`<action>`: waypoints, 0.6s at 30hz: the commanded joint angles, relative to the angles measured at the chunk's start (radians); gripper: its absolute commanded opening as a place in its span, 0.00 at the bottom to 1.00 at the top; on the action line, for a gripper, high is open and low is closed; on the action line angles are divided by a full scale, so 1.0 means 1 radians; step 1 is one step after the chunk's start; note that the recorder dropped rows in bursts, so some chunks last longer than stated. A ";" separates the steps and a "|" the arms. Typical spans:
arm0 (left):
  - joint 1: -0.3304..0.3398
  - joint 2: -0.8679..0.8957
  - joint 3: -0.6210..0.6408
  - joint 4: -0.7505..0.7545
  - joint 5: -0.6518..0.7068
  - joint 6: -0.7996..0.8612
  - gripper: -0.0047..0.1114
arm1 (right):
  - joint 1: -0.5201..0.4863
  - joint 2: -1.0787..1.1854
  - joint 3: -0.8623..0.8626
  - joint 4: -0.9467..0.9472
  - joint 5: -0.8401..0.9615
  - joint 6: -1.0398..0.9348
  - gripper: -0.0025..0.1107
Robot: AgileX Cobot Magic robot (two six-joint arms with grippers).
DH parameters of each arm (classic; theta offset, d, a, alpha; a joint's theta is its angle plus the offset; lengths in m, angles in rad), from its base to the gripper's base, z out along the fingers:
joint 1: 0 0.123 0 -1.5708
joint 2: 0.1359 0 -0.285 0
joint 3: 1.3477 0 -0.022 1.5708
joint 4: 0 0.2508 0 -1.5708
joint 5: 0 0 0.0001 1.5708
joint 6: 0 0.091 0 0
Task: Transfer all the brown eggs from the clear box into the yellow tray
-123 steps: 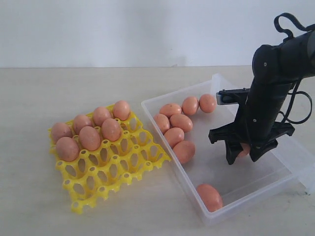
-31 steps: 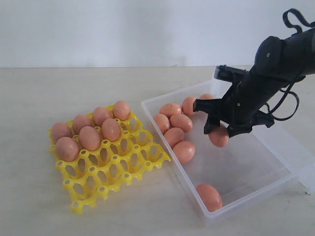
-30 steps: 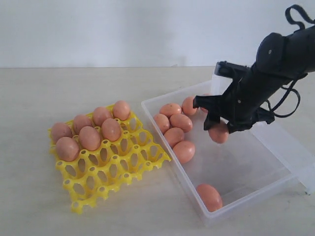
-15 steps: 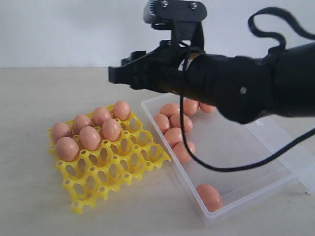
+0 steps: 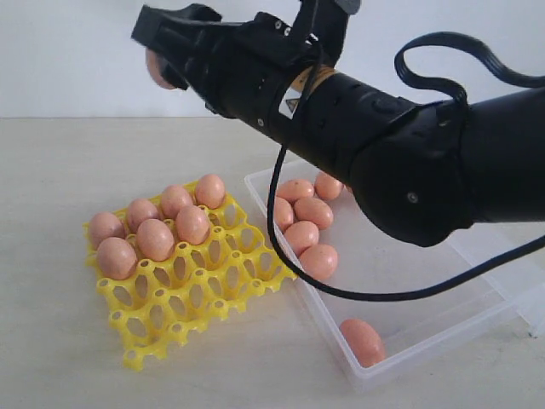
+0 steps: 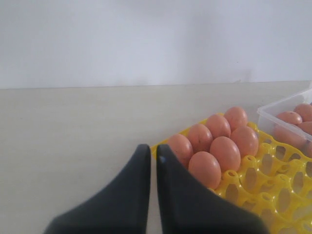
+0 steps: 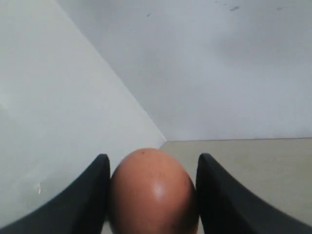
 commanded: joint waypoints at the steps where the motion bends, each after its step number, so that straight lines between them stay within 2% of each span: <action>1: 0.002 -0.003 0.003 -0.001 -0.007 -0.002 0.08 | -0.030 0.016 0.003 -0.211 0.021 0.055 0.02; 4: 0.002 -0.003 0.003 -0.001 -0.007 -0.002 0.08 | -0.110 0.077 0.001 -0.246 -0.035 0.264 0.02; 7: 0.002 -0.003 0.003 -0.001 -0.007 -0.002 0.08 | -0.223 0.164 0.001 -0.432 -0.263 0.573 0.02; 9: 0.002 -0.003 0.003 -0.001 -0.007 -0.002 0.08 | -0.277 0.222 0.001 -0.563 -0.420 0.682 0.02; 11: 0.002 -0.003 0.003 -0.001 -0.007 -0.002 0.08 | -0.310 0.273 0.001 -0.643 -0.490 0.720 0.02; 14: 0.002 -0.003 0.003 -0.001 -0.007 -0.002 0.08 | -0.327 0.314 0.001 -0.720 -0.423 0.724 0.02; 18: 0.002 -0.003 0.003 -0.001 -0.007 -0.002 0.08 | -0.327 0.329 -0.024 -0.855 -0.192 0.714 0.02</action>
